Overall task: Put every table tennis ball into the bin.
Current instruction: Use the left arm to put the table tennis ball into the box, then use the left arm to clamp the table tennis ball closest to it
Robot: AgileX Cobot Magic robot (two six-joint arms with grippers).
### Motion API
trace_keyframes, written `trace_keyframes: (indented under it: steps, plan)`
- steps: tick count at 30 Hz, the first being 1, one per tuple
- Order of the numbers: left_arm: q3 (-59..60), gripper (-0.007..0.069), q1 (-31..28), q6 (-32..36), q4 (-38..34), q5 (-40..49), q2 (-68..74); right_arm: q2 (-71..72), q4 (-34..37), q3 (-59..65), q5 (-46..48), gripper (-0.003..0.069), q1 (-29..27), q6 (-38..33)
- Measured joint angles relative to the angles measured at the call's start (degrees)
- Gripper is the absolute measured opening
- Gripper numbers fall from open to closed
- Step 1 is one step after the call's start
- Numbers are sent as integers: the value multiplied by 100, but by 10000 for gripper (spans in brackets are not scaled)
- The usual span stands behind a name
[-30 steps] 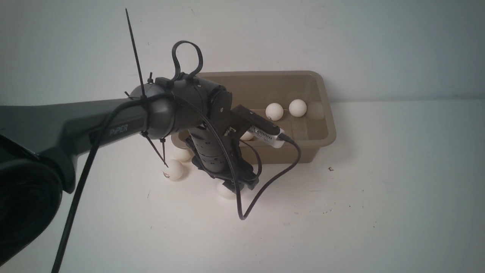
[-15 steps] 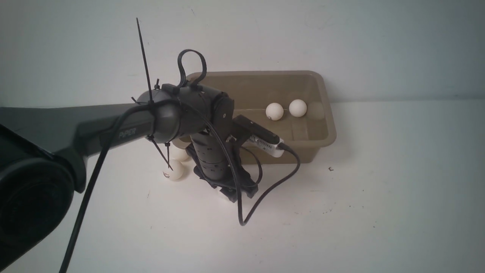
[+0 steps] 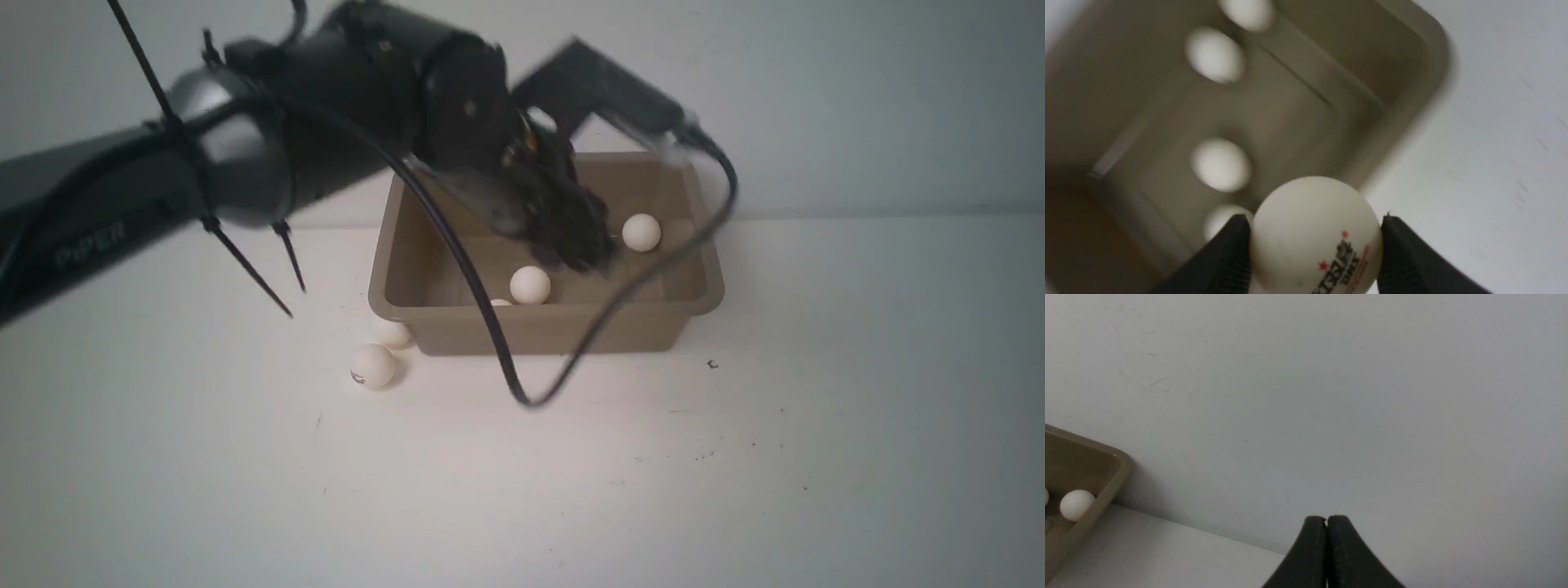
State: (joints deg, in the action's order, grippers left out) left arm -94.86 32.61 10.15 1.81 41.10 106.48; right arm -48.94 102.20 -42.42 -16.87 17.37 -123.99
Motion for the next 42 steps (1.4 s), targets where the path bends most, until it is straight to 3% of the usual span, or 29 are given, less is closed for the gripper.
trace_keyframes:
  steps: [8, 13, 18, 23, 33, 42]
  plan:
    - [-426, 352, -740, -19, 33, 62, 707, 0, 0, 0, 312, -18, 0, 209]
    - [-431, 353, -804, 120, -181, 74, 988, 0, -19, 0, 374, -18, 0, 255]
    - [-437, 422, -804, 196, -351, 118, 1242, 0, -19, 0, 400, -18, 0, 259]
    - [-470, 430, -808, 265, -358, 316, 1230, 0, -19, 0, 413, -18, 0, 272]
    - [-347, 437, -1278, 578, -338, 1470, -717, 0, -19, 0, 418, -18, 0, 274]
    - [1683, 437, -1839, 680, -486, 1170, -2130, 0, -19, 0, 437, -18, 0, 274]
